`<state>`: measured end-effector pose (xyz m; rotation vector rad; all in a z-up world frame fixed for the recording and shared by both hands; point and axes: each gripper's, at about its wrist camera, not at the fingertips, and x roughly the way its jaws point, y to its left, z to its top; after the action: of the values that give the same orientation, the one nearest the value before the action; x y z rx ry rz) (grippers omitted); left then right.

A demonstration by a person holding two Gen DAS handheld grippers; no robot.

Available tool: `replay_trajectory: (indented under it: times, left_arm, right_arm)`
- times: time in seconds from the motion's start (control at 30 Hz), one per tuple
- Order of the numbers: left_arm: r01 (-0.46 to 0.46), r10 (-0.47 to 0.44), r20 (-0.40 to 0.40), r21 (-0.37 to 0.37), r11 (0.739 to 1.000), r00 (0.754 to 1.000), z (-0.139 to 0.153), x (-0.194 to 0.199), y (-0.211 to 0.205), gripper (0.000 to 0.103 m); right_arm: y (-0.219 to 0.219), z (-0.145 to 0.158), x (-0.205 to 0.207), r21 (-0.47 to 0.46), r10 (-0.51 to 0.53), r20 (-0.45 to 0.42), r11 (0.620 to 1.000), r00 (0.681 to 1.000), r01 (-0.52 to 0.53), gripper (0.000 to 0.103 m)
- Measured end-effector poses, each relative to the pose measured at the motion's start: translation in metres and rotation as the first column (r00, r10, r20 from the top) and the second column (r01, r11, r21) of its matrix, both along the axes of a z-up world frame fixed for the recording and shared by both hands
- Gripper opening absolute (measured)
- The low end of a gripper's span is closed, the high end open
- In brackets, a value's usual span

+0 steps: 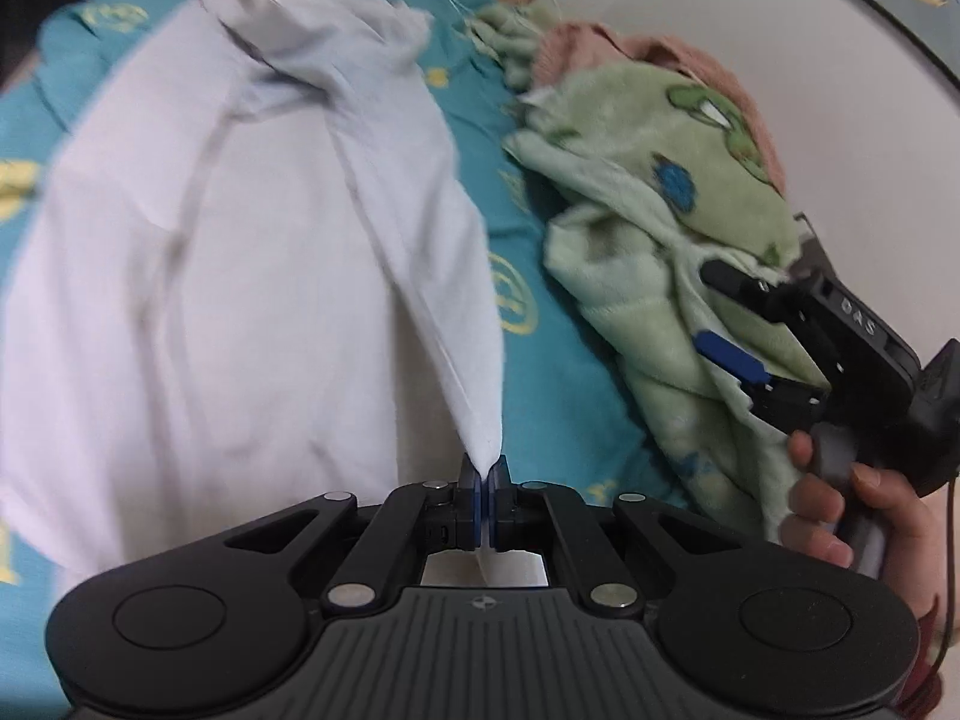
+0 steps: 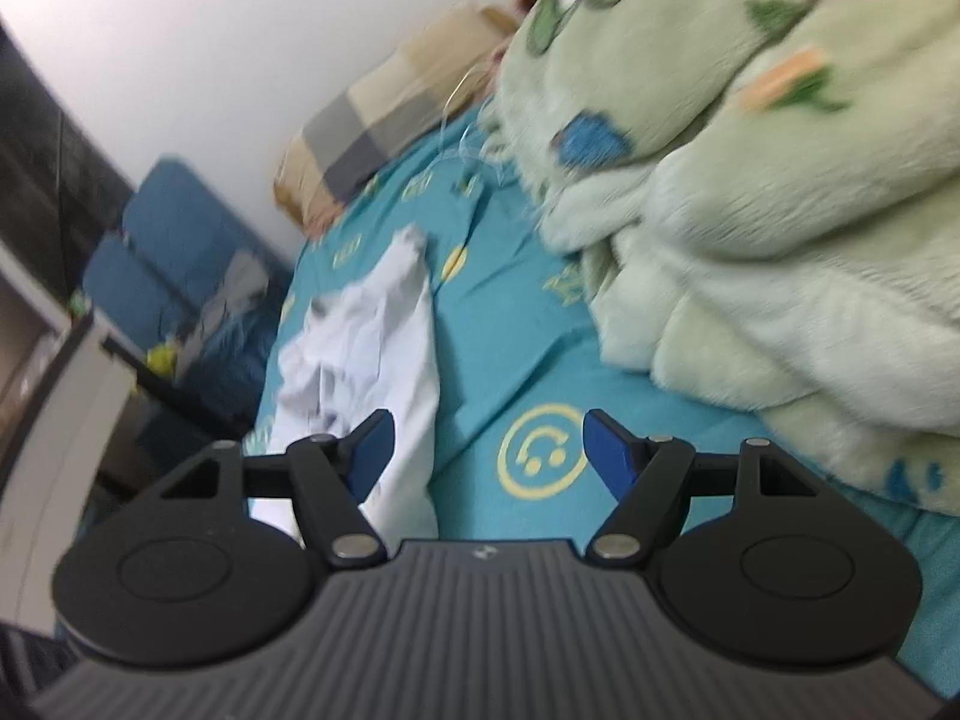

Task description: Fold clothes

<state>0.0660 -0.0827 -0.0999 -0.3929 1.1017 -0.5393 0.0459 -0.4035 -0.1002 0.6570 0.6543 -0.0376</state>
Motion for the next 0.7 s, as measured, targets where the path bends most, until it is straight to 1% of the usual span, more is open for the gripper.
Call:
replay_trajectory:
  times: [0.1,0.17,0.27,0.3,0.33,0.37,0.43,0.53,0.6,0.7]
  left_arm:
    - [-0.025,0.025,-0.001,0.033,0.999,1.000,-0.011,0.004,0.014,0.004]
    - [-0.030,0.028,0.027,0.086,0.996,0.999,-0.014,0.002,0.016,0.009]
    - [-0.021,0.007,0.083,0.167,0.986,0.996,-0.009,-0.005,0.018,0.031]
    - [-0.021,0.002,0.101,0.190,0.981,0.995,-0.007,-0.008,0.019,0.041]
    - [-0.021,-0.004,0.118,0.214,0.977,0.993,-0.005,-0.010,0.020,0.047]
    - [-0.022,-0.011,0.135,0.238,0.971,0.991,-0.003,-0.012,0.021,0.049]
    - [-0.056,0.009,0.162,0.285,0.957,0.987,0.001,-0.015,0.025,0.058]
    - [-0.115,0.050,0.191,0.348,0.930,0.980,0.003,-0.013,0.036,0.065]
    - [-0.139,0.070,0.193,0.373,0.917,0.979,0.002,-0.009,0.043,0.065]
    - [-0.163,0.104,0.175,0.371,0.914,0.979,0.000,-0.003,0.056,0.066]
  right_arm:
    - [0.020,-0.004,0.009,-0.027,0.087,-0.041,0.996,0.995,-0.089,0.072]
    - [0.036,-0.009,0.014,-0.037,0.155,-0.074,0.987,0.985,-0.158,0.072]
    - [0.060,-0.020,0.018,-0.019,0.250,-0.128,0.967,0.960,-0.254,0.072]
    - [0.068,-0.024,0.018,-0.004,0.276,-0.142,0.960,0.951,-0.280,0.072]
    - [0.074,-0.028,0.019,0.011,0.295,-0.157,0.955,0.943,-0.296,0.072]
    - [0.080,-0.031,0.019,0.027,0.313,-0.171,0.949,0.934,-0.313,0.072]
    - [0.089,-0.039,0.021,0.048,0.327,-0.208,0.945,0.922,-0.324,0.072]
    - [0.101,-0.050,0.024,0.078,0.348,-0.264,0.937,0.900,-0.340,0.072]
    - [0.103,-0.054,0.025,0.085,0.346,-0.289,0.938,0.893,-0.336,0.072]
    - [0.106,-0.061,0.027,0.100,0.346,-0.318,0.938,0.883,-0.332,0.072]
